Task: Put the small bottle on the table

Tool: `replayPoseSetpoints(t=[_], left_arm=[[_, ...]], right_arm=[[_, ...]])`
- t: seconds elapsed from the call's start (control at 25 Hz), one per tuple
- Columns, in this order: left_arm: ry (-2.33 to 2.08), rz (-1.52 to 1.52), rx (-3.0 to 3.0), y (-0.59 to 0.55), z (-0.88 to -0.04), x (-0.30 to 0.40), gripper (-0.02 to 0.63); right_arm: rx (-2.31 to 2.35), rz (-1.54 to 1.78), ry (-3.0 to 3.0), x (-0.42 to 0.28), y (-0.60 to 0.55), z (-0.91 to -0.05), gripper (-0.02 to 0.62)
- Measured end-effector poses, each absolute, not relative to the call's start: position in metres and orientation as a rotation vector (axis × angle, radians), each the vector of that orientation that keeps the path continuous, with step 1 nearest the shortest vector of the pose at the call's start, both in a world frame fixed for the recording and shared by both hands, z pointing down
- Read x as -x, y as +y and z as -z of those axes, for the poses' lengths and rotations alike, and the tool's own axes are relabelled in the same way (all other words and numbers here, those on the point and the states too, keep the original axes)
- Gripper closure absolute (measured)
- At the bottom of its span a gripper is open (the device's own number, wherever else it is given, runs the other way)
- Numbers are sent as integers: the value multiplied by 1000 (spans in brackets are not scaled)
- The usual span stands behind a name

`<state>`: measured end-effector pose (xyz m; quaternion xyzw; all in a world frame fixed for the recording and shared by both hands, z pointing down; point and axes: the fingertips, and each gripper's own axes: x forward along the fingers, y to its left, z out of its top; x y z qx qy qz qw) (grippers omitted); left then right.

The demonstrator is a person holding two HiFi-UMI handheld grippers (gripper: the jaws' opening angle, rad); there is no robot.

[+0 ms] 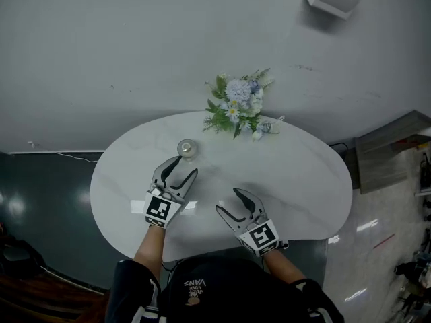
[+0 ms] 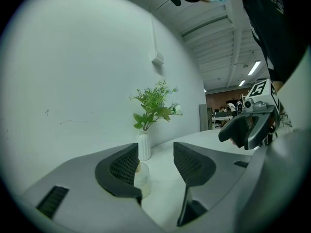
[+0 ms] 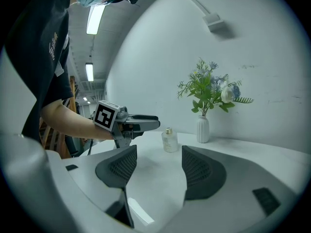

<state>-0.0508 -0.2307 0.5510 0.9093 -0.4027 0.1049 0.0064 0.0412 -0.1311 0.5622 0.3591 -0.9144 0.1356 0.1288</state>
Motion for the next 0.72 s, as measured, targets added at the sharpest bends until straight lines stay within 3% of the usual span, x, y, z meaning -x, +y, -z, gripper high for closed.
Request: replayPoseSetpoints(t=[0.16,0.52,0.72], left_arm=[[-1229,-346,-2853,-213,-550,56,374],[-1207,-327,-2854,-171,-535,74,463],[-1203,-280,-2860,-150,-521,79,500]], right_arm=[[-1067,-382,-2658,-35,-125,-560,331],[-1105,-348,-2657,-21,-104,-552,336],[-1169,-337,-2664,-17,-98,-542,422]])
